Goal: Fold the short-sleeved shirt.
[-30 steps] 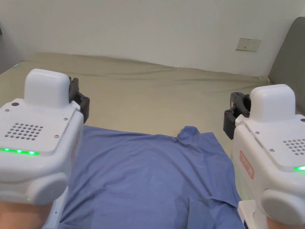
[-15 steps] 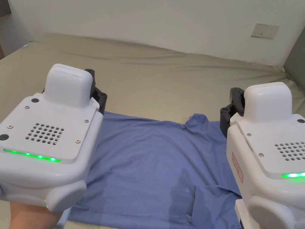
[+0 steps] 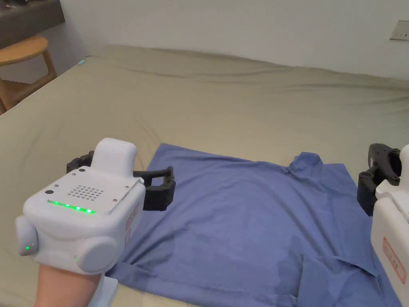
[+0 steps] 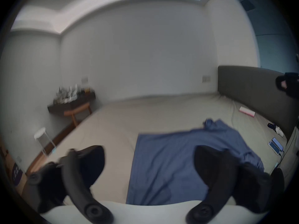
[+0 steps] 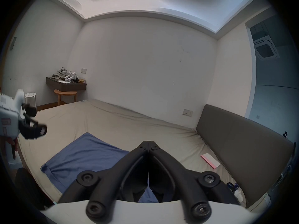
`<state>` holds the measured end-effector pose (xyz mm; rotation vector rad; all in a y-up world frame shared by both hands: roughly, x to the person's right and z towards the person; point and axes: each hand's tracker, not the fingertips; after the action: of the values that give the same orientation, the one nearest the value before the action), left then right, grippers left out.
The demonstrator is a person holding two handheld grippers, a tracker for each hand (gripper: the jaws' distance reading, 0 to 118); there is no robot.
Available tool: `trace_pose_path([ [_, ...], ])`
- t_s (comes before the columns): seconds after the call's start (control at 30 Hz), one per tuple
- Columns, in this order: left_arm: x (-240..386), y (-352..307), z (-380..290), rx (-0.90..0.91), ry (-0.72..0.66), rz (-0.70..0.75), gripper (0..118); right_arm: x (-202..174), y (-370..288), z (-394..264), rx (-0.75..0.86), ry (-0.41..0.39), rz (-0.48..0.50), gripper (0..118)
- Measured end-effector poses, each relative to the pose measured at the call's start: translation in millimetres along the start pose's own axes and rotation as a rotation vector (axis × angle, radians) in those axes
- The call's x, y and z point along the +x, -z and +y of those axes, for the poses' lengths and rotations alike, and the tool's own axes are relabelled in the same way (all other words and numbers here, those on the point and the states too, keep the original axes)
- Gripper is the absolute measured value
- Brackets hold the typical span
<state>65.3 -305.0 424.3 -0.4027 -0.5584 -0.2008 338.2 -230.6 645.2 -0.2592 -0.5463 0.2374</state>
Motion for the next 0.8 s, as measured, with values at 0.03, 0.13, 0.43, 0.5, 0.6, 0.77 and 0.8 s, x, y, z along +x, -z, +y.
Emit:
trace_pose_path([
  [0.03,-9,7,-15,-0.046,-0.027,-0.005,113,2,-1,-5,-0.009,0.002,-0.002,2],
  [0.13,-32,30,-70,-0.233,-0.072,0.048,113,9,-1,-19,-0.056,0.0,-0.013,2],
  [0.43,-57,73,-162,-0.543,-0.203,0.139,85,28,4,-45,-0.163,0.041,-0.051,2],
  [0.5,-55,79,-167,-0.559,-0.195,0.135,29,29,4,-46,-0.171,0.041,-0.057,2],
  [0.6,-51,93,-178,-0.618,-0.184,0.086,8,32,7,-49,-0.189,0.049,-0.056,2],
  [0.77,-53,91,-167,-0.594,-0.179,0.061,5,44,11,-64,-0.254,0.079,-0.047,2],
  [0.8,-54,87,-164,-0.582,-0.184,0.056,4,48,11,-69,-0.281,0.081,-0.055,2],
])
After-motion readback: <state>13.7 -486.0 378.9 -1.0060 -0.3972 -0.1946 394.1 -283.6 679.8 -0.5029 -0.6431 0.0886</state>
